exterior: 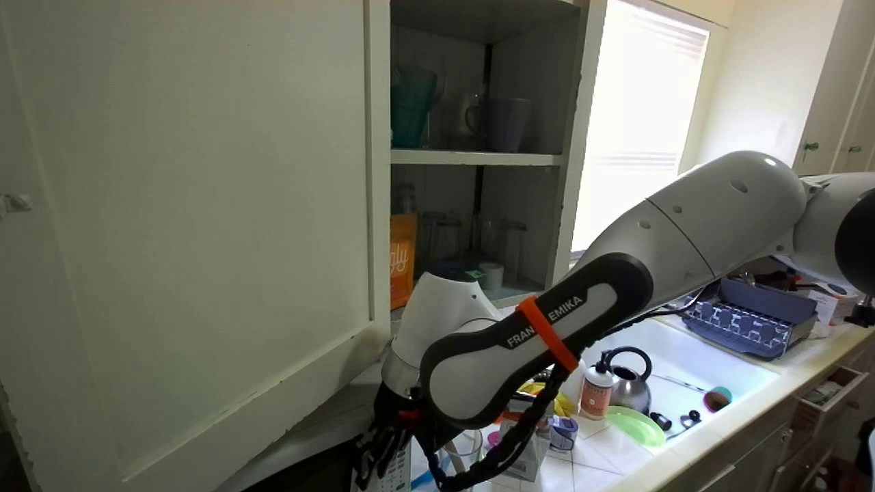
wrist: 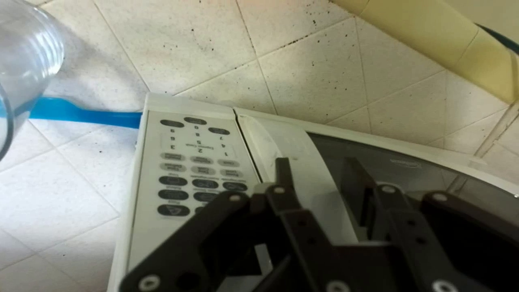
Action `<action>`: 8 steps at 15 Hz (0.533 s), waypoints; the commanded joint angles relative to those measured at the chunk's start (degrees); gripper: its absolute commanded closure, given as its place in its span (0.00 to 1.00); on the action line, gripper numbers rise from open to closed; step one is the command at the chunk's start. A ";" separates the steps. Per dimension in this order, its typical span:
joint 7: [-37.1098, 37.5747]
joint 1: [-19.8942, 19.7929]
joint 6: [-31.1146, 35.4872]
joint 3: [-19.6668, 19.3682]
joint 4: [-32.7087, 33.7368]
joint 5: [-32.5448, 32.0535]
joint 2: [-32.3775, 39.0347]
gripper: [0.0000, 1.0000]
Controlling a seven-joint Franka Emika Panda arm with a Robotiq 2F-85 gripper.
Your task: Open the microwave door
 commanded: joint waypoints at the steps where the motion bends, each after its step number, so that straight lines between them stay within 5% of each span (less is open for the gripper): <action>1: -4.20 0.97 -4.97 3.75 -0.82 7.20 -0.09 0.88; 8: -15.07 -1.06 -4.52 5.64 -2.08 13.50 -0.74 0.88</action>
